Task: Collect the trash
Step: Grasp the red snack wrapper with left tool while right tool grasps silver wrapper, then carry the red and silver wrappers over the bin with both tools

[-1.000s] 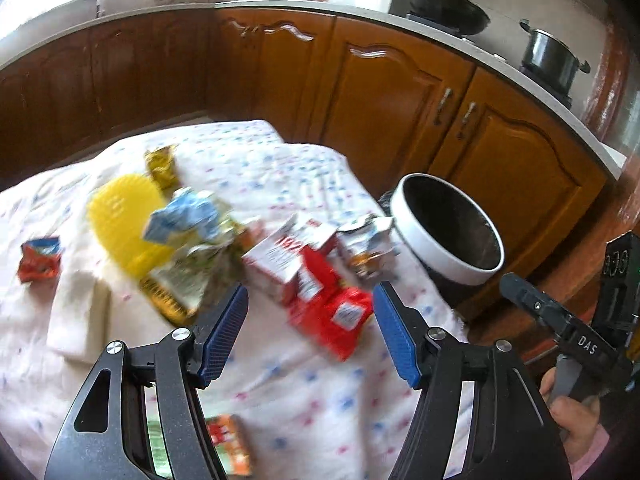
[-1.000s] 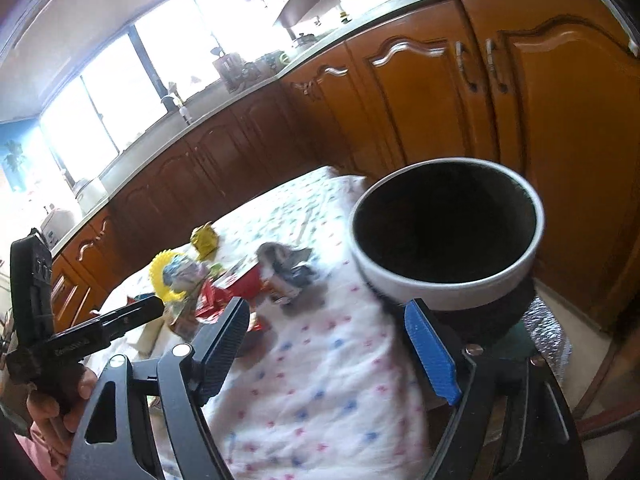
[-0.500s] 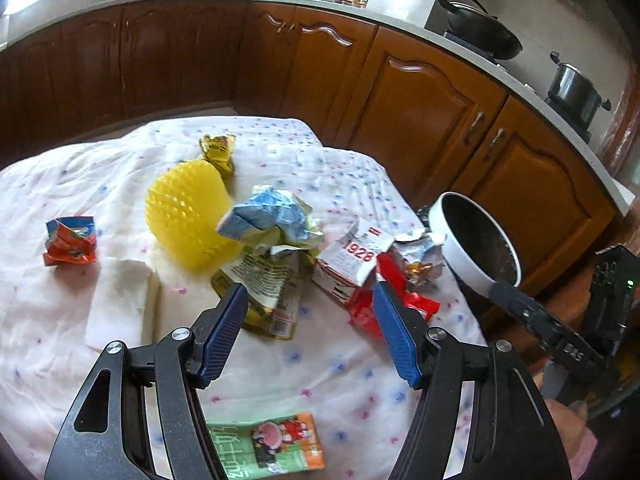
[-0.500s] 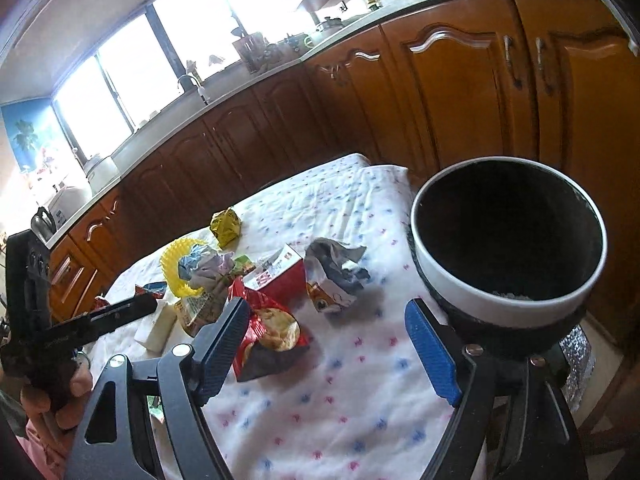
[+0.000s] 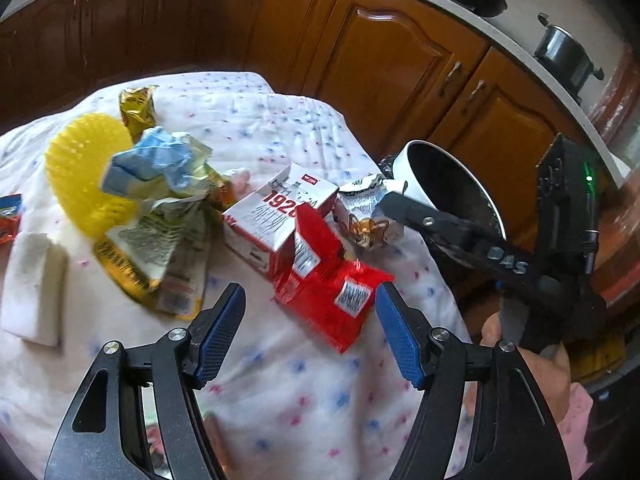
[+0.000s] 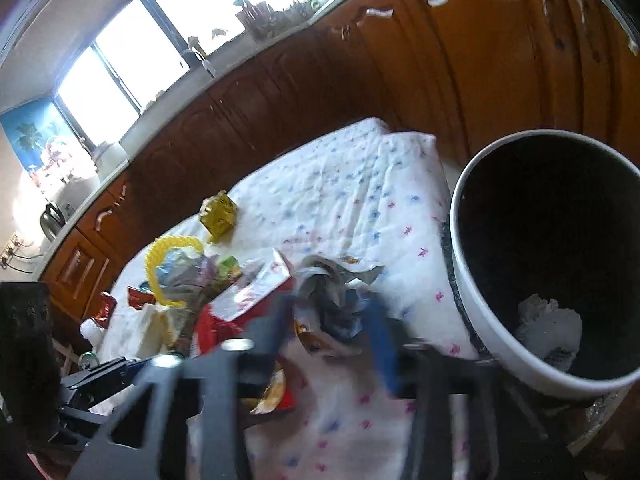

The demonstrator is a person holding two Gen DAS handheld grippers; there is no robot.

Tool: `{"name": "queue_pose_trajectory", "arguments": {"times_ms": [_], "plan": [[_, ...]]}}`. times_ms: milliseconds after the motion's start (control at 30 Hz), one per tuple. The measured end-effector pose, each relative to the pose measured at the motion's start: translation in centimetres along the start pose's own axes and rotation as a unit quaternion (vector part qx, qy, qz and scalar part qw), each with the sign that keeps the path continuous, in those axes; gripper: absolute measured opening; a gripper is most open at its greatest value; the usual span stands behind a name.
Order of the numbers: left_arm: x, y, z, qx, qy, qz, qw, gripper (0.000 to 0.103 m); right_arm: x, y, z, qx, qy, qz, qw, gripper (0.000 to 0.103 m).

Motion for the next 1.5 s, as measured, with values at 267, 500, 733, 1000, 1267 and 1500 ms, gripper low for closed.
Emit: {"name": "queue_pose_trajectory", "arguments": {"times_ms": [267, 500, 733, 1000, 1267, 1500], "plan": [[2.3, -0.3, -0.4, 0.003, -0.005, 0.022, 0.9997, 0.027, -2.3, 0.4, -0.1, 0.0, -0.016, -0.022, 1.0, 0.001], [1.5, 0.2, -1.1, 0.02, 0.001, 0.007, 0.9998, 0.013, -5.6, 0.8, -0.3, 0.007, -0.024, -0.05, 0.998, 0.0], [-1.4, -0.2, -2.8, 0.041, 0.021, -0.027, 0.9986, 0.011, -9.5, 0.8, -0.4, -0.001, -0.014, -0.077, 0.997, 0.0], [-2.6, -1.3, -5.1, 0.056, 0.046, -0.042, 0.9965, 0.011, -12.7, 0.6, -2.7, 0.008, 0.009, -0.099, 0.995, 0.0], [-1.9, -2.3, -7.6, 0.075, 0.057, -0.043, 0.9946, 0.011, -14.3, 0.1, -4.8, 0.018, 0.024, -0.113, 0.993, 0.0], [-1.3, -3.8, -9.9, 0.091, 0.067, -0.045, 0.9925, 0.011, -14.8, -1.0, -6.7, 0.026, 0.028, -0.119, 0.992, 0.0]]}}
Point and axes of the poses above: each gripper's, at about its wrist camera, not at the fingertips, and x roughly the way its jaws point, z to its left, y to its underside, the point moved 10 cm from there along x, roughly the way its jaws point, and after that the axes turned 1 degree about z, right-handed, at the moved point
